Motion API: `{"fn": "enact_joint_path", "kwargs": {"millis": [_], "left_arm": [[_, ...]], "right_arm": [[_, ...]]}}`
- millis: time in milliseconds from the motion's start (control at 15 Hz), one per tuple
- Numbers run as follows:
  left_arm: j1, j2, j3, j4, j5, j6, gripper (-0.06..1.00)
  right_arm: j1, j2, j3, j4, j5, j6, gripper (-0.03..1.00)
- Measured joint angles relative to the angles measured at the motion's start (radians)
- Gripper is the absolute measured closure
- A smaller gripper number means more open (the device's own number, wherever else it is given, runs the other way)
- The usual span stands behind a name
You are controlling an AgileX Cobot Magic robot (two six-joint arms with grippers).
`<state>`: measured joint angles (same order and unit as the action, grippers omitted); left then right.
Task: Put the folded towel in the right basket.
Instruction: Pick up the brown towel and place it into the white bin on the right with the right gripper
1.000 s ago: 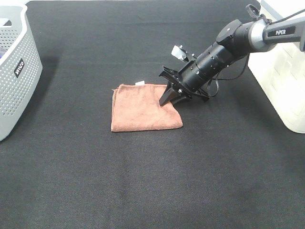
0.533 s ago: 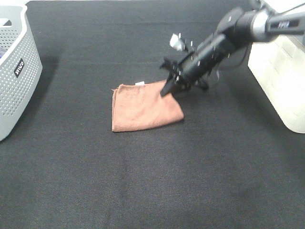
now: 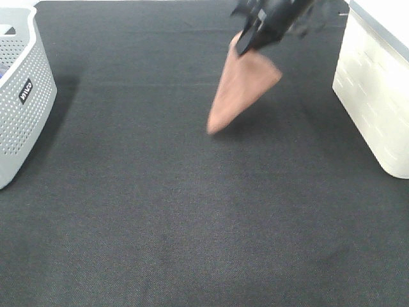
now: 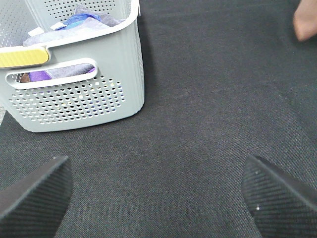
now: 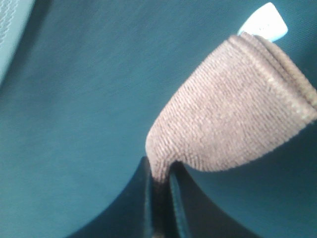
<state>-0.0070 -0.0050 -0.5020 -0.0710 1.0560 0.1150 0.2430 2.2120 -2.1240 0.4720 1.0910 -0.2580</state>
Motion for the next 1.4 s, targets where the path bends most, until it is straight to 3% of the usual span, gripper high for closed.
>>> {"fn": "enact_joint_path", "kwargs": {"millis": [333,1000,1400], "left_arm": [[0.0,0.0,0.0,0.0,0.0,0.0,0.06],[0.0,0.0,0.0,0.0,0.0,0.0,0.06],[0.0,0.0,0.0,0.0,0.0,0.0,0.06]], "right_arm": [[-0.043,-0.175,-0.052,-0.228,0.031,0.127,0.94],[-0.5,-0.292,-0.052,-0.212,0.099,0.19,0.94],[-0.536,-0.221,-0.052,-0.247,0.104,0.233,0.94]]}}
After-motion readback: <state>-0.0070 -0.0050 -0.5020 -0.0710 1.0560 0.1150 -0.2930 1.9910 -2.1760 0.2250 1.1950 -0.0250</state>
